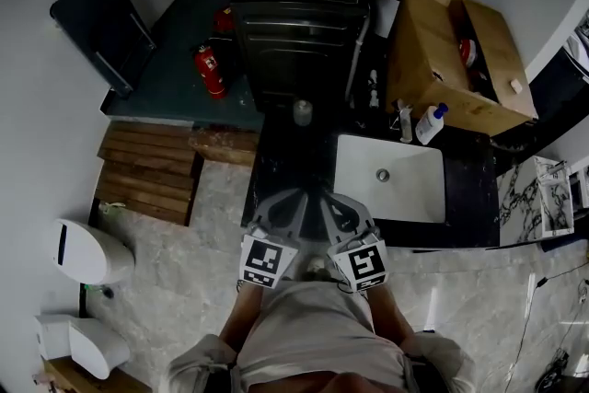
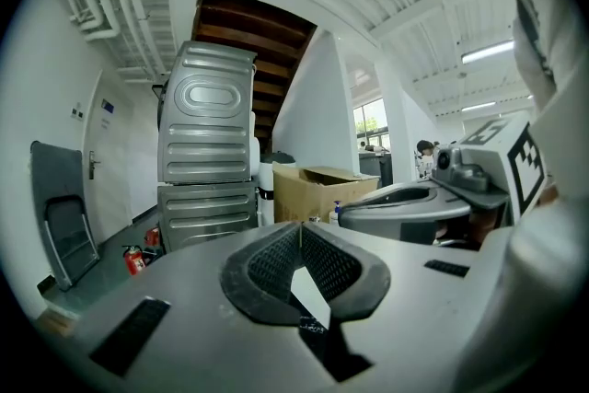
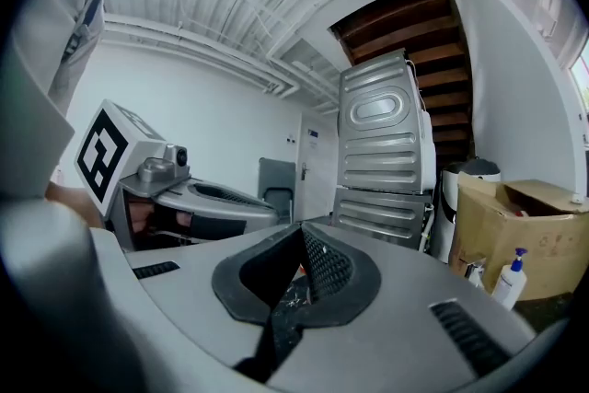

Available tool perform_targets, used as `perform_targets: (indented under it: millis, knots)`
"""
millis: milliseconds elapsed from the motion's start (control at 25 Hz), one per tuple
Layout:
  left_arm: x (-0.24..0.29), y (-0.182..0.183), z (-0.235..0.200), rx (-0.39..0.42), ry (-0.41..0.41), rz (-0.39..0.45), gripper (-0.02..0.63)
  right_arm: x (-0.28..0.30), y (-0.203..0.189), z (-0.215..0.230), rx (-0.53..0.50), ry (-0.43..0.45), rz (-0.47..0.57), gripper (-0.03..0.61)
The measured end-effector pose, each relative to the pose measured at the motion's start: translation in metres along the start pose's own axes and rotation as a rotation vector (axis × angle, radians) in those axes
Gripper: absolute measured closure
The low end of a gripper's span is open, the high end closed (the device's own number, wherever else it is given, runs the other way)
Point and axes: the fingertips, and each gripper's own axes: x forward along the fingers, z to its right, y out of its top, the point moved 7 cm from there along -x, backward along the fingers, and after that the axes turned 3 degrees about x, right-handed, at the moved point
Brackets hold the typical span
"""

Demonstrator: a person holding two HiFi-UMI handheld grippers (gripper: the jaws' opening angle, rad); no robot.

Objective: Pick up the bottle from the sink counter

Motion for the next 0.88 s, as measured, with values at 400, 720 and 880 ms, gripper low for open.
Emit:
perform_targets:
  millis: [400,720,880]
  knots:
    - [0.028,-0.003,-0.002,-0.008,0.022,-0.054,0.607,0.005,-0.011,0.031,0.038,0.017,-0.023,0.581]
    - [0.044,-0.012,-0.02,-0.027,0.013,-0.066,0.607,0.03,-0.019,0.041,0.049,0.018,-0.051,0.581]
    - [0.052,-0.018,-0.039,-0.04,0.005,-0.061,0.607,0.047,-0.022,0.042,0.046,0.006,-0.071,0.581]
